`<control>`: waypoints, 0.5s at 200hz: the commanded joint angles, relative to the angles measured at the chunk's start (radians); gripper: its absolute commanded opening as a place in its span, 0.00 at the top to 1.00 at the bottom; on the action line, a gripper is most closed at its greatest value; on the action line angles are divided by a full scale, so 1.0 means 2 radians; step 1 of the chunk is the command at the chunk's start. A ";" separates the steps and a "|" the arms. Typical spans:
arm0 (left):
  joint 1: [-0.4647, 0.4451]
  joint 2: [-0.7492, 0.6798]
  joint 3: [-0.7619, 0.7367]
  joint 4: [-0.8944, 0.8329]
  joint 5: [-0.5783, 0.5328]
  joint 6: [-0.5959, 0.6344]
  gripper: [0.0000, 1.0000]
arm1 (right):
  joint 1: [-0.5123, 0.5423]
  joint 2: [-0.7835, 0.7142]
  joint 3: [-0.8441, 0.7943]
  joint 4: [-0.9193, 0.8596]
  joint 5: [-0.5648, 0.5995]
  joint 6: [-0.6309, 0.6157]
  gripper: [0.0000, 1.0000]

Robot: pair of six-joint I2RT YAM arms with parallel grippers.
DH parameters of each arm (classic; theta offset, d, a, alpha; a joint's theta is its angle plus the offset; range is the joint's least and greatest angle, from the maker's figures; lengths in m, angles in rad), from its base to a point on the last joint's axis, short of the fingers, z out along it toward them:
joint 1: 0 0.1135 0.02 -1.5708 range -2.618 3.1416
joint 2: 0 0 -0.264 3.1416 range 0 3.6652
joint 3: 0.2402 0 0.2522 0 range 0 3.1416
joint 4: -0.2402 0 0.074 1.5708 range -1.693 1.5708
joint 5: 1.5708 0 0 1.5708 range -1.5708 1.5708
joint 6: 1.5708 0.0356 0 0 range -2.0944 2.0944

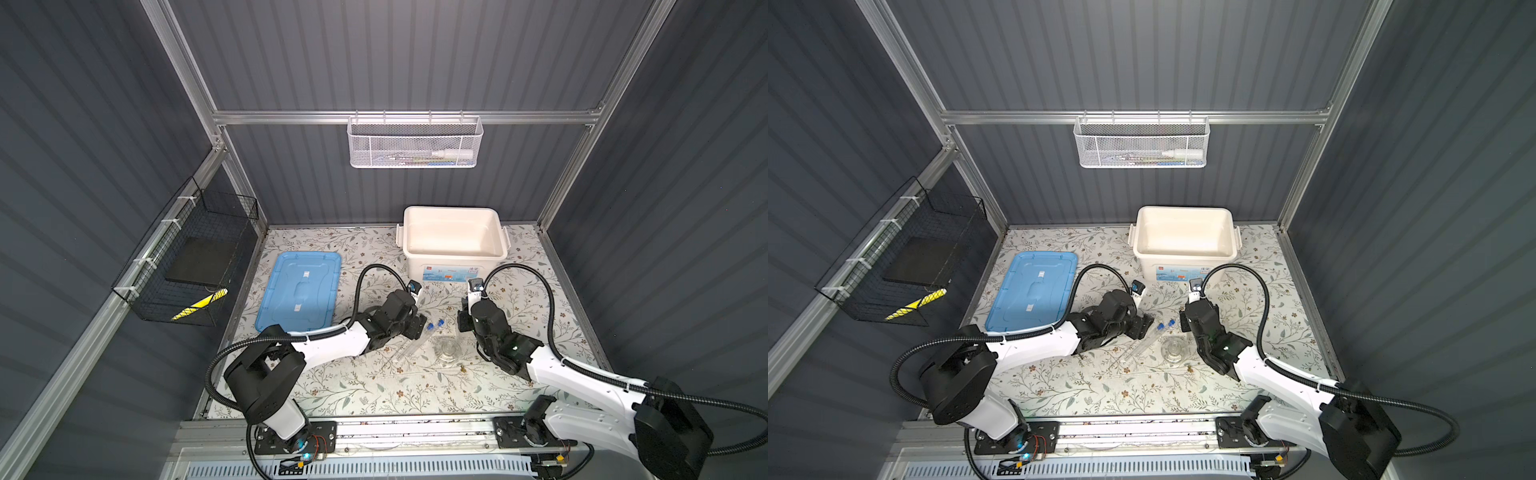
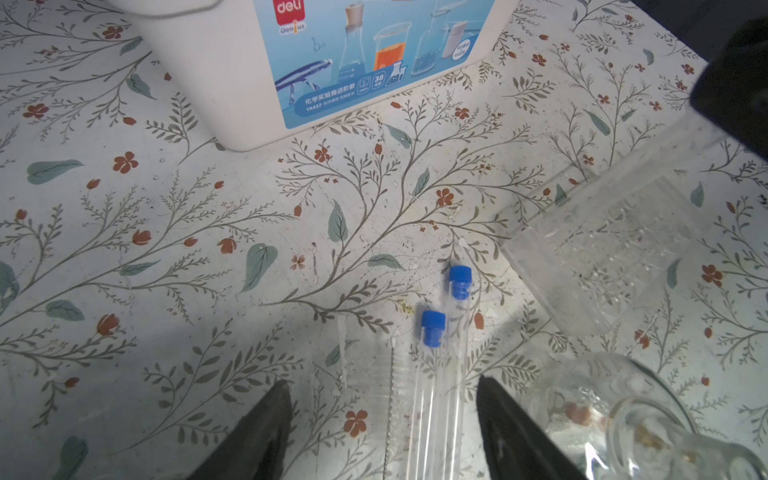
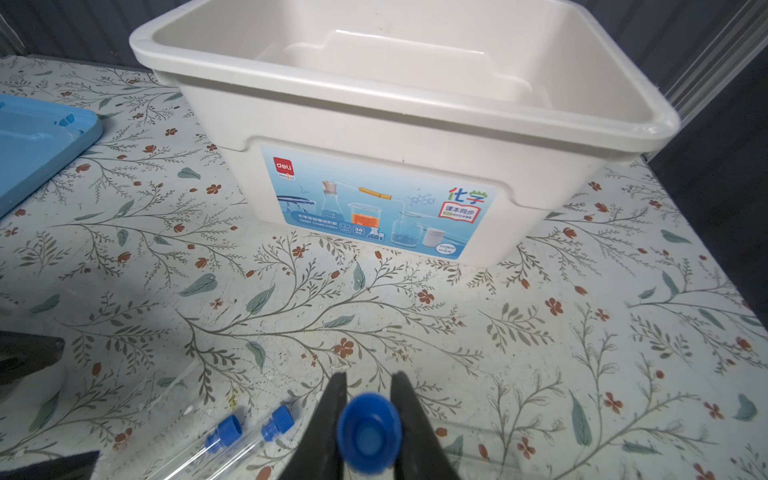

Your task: Organize the chemistry lab equipment

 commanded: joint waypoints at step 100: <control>0.000 -0.023 -0.001 -0.057 0.041 0.028 0.40 | -0.003 -0.019 0.019 -0.027 0.008 0.027 0.33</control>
